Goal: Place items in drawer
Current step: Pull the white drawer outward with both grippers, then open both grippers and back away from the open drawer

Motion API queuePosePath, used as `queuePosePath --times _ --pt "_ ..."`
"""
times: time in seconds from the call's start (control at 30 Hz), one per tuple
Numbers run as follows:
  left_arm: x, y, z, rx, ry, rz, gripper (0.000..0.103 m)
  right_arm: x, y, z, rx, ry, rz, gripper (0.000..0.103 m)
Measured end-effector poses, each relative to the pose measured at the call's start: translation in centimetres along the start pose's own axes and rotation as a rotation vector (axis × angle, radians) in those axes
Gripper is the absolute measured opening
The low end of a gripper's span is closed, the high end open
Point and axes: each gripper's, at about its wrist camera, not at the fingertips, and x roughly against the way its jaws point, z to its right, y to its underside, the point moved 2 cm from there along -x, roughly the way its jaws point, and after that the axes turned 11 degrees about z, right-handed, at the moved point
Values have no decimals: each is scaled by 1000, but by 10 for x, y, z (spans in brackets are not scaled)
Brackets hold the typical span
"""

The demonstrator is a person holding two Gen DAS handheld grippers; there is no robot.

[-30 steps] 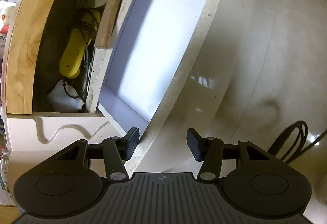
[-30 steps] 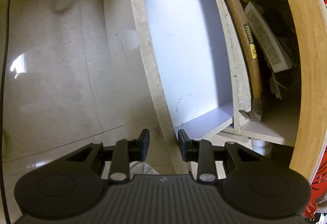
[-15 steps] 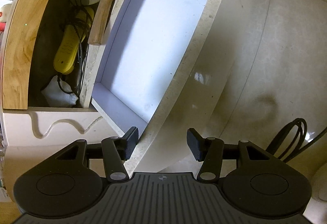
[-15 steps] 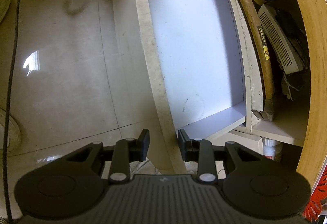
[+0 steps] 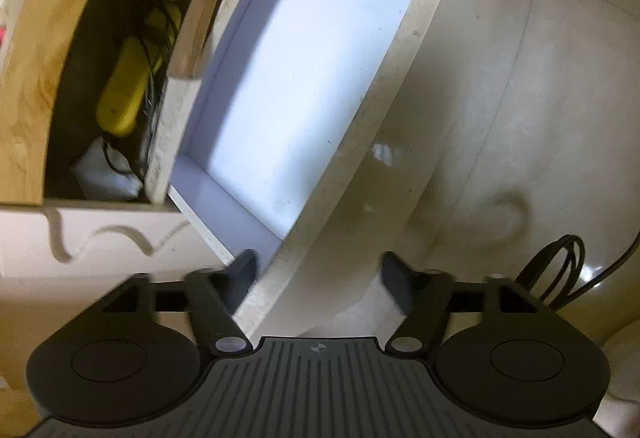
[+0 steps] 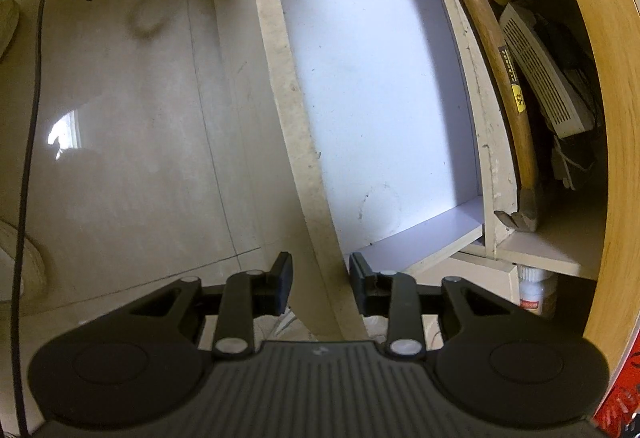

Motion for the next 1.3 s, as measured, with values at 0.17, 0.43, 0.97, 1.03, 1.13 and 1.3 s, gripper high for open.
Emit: queuePosePath --times 0.17,0.43,0.97,1.03,1.13,1.3 --pt "1 0 3 -60 -54 8 89 2 -2 -7 31 31 44 103" --pt "13 -5 3 -21 -69 30 90 4 -8 -5 -11 49 63 103" --pt "50 -19 -39 575 -84 13 90 30 -7 49 -698 103 79 103" --pt "51 -16 -44 664 -83 -5 90 34 -5 53 -800 106 76 103" --pt "56 -10 -51 809 -86 -36 90 38 1 57 -972 100 65 103" --pt "62 5 -62 1103 -40 -58 90 40 16 56 -1259 72 67 103"
